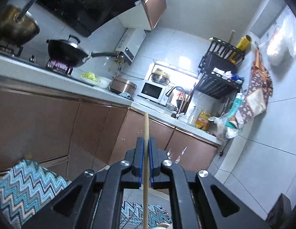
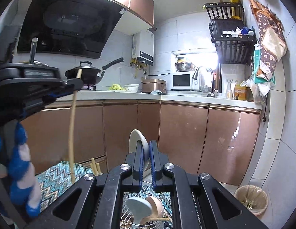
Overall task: Organize utensils
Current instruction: 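Lower both items into the wire holder and open both grippers, then withdraw both grippers from the holder back over the mat, then move both grippers down toward the last two chopsticks on the mat, then close the left gripper on a chopstick while the right grasps the other chopstick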
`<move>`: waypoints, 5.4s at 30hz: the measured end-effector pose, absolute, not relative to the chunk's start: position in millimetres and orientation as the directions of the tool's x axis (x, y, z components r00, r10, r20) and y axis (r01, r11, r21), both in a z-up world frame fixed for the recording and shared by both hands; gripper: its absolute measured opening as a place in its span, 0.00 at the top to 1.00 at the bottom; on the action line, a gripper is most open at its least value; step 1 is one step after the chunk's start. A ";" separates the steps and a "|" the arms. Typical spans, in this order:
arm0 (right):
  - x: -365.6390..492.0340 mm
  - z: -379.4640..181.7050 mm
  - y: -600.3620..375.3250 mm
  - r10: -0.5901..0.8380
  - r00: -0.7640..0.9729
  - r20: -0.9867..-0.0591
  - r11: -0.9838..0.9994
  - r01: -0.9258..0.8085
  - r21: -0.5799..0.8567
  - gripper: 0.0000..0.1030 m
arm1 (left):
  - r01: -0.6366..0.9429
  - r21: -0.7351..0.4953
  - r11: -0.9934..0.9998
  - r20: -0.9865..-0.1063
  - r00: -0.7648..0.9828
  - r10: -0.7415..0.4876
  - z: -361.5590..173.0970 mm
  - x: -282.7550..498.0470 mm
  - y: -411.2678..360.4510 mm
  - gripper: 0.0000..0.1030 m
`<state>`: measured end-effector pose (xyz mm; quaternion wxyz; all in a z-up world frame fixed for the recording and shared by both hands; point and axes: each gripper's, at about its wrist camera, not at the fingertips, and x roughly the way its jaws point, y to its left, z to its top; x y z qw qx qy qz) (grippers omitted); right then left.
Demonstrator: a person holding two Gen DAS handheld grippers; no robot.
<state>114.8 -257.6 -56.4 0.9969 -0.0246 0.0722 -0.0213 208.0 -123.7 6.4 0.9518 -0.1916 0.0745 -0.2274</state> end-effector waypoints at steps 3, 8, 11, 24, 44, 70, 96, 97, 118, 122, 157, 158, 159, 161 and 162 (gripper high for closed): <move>121.8 -69.3 -260.3 -0.053 0.987 -0.154 0.997 0.045 -0.059 0.93 | 0.396 -0.402 0.825 -0.067 0.886 -0.458 -12.7 220.4 -133.2 0.95; 130.3 -87.3 -266.7 -0.057 0.983 -0.177 0.998 0.050 -0.042 0.93 | 0.382 -0.396 0.835 -0.086 0.890 -0.448 -42.2 231.1 -143.8 0.95; 132.9 -94.4 -268.7 -0.054 0.980 -0.191 0.998 0.047 -0.041 0.92 | 0.358 -0.374 0.856 -0.074 0.908 -0.412 -56.4 231.2 -146.6 0.95; 119.3 -98.3 -270.5 -0.043 0.976 -0.215 0.999 0.038 -0.027 0.80 | 0.333 -0.338 0.880 -0.151 0.904 -0.400 -83.5 216.0 -135.7 0.73; 48.5 -53.4 -268.0 -0.089 0.973 -0.213 0.993 0.105 0.062 0.52 | 0.170 -0.224 0.960 -0.266 0.937 -0.228 -45.4 131.6 -86.9 0.32; -28.9 -32.4 -193.2 -0.016 0.966 -0.258 0.997 0.035 0.070 0.22 | 0.001 -0.159 0.987 -0.314 0.948 -0.051 -23.9 18.5 23.0 0.21; -73.6 -0.7 -118.8 -0.009 0.966 -0.257 0.999 -0.001 -0.040 0.00 | -0.111 -0.133 0.985 -0.209 0.974 0.082 6.0 -69.0 88.3 0.20; -76.2 0.4 -118.1 -0.002 0.967 -0.254 0.999 -0.008 -0.039 0.00 | -0.119 -0.128 0.985 -0.210 0.973 0.091 6.5 -71.8 90.8 0.20; -114.8 23.6 -91.2 -0.044 0.986 -0.162 0.993 0.025 -0.117 0.00 | -0.202 -0.126 0.971 -0.206 0.963 0.174 9.4 -98.9 133.7 0.12; -107.9 20.6 -91.4 -0.038 0.982 -0.186 0.993 0.016 -0.115 0.00 | -0.198 -0.127 0.972 -0.234 0.958 0.164 2.7 -90.0 134.3 0.12; 129.2 -146.7 -99.9 0.319 0.459 -0.829 0.944 -0.232 0.235 0.44 | 0.069 -0.337 0.939 -0.849 0.410 -0.334 -171.7 148.3 131.7 0.42; 136.9 -152.8 -98.7 0.328 0.437 -0.838 0.941 -0.231 0.248 0.47 | 0.068 -0.336 0.939 -0.855 0.396 -0.335 -176.7 153.2 131.7 0.49; 144.8 -159.0 -97.7 0.345 0.411 -0.844 0.935 -0.230 0.270 0.51 | 0.063 -0.340 0.938 -0.864 0.372 -0.338 -182.8 160.1 131.0 0.54; 158.6 -169.1 -95.2 0.363 0.369 -0.856 0.928 -0.230 0.294 0.58 | 0.052 -0.344 0.938 -0.878 0.337 -0.341 -192.5 169.5 131.6 0.57; 164.3 -173.7 -93.1 0.366 0.353 -0.861 0.926 -0.229 0.300 0.61 | 0.051 -0.344 0.938 -0.884 0.319 -0.341 -197.8 174.2 131.2 0.58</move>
